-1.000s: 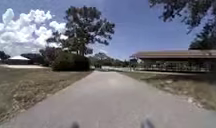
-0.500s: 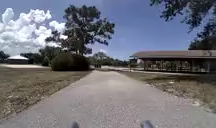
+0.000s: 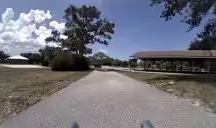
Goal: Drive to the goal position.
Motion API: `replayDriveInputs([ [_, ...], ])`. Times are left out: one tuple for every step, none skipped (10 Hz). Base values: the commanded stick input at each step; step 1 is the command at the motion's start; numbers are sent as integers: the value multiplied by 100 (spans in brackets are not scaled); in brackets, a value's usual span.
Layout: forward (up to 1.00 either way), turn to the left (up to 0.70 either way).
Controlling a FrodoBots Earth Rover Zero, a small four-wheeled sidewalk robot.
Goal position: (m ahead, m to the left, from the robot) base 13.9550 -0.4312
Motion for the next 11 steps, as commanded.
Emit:
replayDriveInputs([
  [50, 0],
  [50, 0],
  [50, 0],
  [50, 0],
  [50, 0],
  [50, 0],
  [50, 0],
  [50, 0],
  [50, 0],
  [50, 0],
  [50, 0],
])
